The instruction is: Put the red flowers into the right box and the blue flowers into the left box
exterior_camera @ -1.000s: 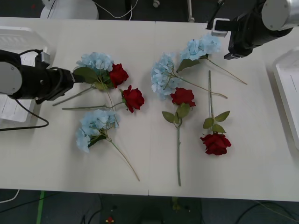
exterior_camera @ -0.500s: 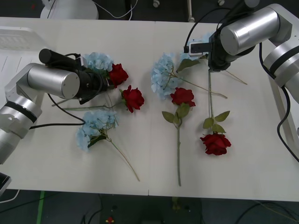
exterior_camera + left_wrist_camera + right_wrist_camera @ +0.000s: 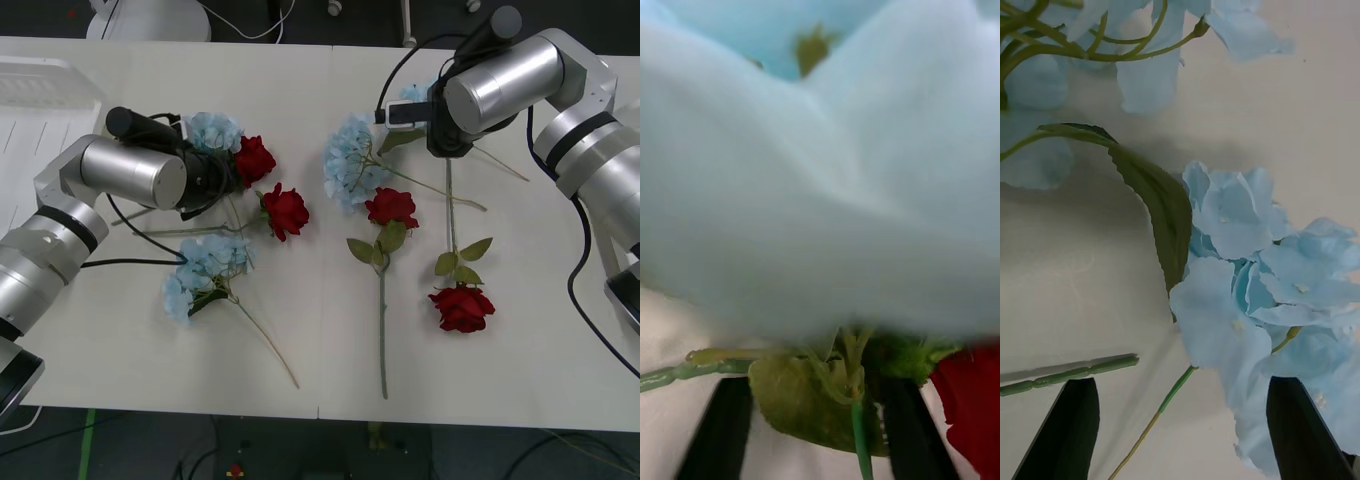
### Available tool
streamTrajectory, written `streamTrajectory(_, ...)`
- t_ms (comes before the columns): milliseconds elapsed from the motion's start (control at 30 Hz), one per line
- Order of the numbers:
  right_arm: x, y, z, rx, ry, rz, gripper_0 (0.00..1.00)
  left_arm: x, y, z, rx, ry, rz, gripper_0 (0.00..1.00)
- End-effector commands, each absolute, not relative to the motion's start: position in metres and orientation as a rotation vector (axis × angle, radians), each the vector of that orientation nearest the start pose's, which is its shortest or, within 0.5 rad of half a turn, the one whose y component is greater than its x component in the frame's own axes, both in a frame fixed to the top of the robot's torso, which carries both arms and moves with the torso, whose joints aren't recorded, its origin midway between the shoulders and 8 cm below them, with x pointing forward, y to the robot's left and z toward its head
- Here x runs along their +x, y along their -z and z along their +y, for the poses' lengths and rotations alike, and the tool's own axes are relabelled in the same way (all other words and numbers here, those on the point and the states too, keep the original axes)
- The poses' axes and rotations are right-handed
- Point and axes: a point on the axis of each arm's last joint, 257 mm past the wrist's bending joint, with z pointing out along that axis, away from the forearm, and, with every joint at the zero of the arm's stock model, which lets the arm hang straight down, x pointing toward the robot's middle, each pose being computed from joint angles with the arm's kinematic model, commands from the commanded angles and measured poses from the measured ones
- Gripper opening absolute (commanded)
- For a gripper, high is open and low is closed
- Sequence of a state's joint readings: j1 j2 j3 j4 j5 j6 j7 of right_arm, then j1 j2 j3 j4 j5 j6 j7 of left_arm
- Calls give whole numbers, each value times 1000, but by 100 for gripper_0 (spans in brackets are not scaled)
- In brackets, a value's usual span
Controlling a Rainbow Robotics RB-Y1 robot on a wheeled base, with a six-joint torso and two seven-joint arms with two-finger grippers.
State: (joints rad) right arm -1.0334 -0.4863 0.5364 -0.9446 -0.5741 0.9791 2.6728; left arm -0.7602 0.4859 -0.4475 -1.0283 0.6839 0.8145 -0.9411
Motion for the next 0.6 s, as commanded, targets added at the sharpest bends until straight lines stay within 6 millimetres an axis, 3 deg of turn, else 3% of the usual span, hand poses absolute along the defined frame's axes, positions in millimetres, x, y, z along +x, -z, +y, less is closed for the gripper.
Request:
streamTrajectory(33, 690, 158, -155, -1787, 740, 1609, 64, 640, 268, 164, -313, 447, 2358, 0)
streamTrajectory(100, 690, 158, -154, -1788, 742, 1606, 62, 640, 265, 165, -313, 452, 2353, 0)
streamTrajectory(133, 690, 158, -153, -1787, 739, 1604, 55, 640, 263, 164, -310, 458, 2351, 0)
streamTrajectory(167, 690, 158, -152, -1786, 739, 1603, 37, 639, 259, 164, -304, 461, 2350, 0)
streamTrajectory(200, 690, 157, -153, -1783, 738, 1605, 27, 638, 258, 165, -303, 458, 2354, 0)
streamTrajectory(233, 690, 158, -152, -1785, 733, 1604, 8, 637, 253, 167, -292, 454, 2355, 0)
streamTrajectory(267, 690, 159, -152, -1783, 730, 1605, 0, 635, 250, 170, -286, 447, 2360, 0)
streamTrajectory(467, 690, 166, -149, -1781, 723, 1611, 0, 619, 209, 183, -263, 505, 2314, 0)
streamTrajectory(600, 693, 172, -148, -1766, 715, 1615, 0, 605, 180, 181, -232, 592, 2250, 0)
